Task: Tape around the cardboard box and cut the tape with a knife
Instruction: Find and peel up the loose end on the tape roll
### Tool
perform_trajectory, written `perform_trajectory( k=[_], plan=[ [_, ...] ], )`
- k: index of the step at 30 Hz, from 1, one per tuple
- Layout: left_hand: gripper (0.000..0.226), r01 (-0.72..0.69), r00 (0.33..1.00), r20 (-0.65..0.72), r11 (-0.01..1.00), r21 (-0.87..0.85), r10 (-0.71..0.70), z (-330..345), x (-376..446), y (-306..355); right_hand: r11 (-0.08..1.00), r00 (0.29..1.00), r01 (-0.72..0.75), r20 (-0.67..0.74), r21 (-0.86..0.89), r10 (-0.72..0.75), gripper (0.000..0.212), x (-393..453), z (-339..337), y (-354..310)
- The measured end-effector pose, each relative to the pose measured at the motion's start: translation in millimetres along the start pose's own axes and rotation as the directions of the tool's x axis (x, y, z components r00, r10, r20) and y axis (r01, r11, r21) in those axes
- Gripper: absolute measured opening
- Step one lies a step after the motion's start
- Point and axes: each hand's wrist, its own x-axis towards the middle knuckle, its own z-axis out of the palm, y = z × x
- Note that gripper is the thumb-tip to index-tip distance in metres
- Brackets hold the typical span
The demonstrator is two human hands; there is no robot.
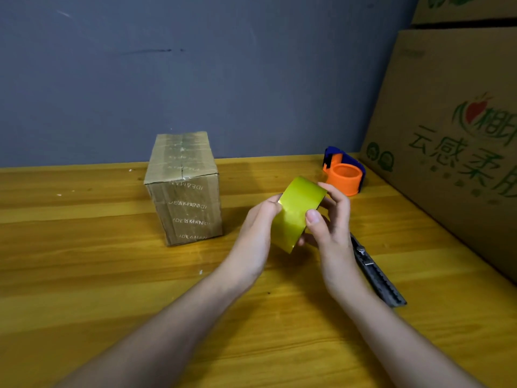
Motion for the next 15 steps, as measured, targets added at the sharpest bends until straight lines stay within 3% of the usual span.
perform_trajectory(
  k=[5, 9, 15],
  plan=[
    [0.058, -0.025, 0.999, 0.024, 0.998, -0.055, 0.026, -0.6, 0.4, 0.5, 0.998, 0.999, 0.043, -0.012, -0.049, -0.044, 0.060, -0.8, -1.4, 0.1],
    [0.036, -0.123, 0.987, 0.087, 0.984, -0.132, 0.135, 2.7, -3.1, 12.3, 0.991, 0.997, 0.062, -0.029, -0.116, -0.065, 0.075, -1.1, -3.6, 1.3],
    [0.042, -0.127, 0.986, 0.094, 0.983, -0.132, 0.140, 5.1, -5.5, 17.3, 0.988, 0.994, 0.098, -0.039, -0.115, -0.104, 0.074, 0.1, -3.9, 0.8]
  ],
)
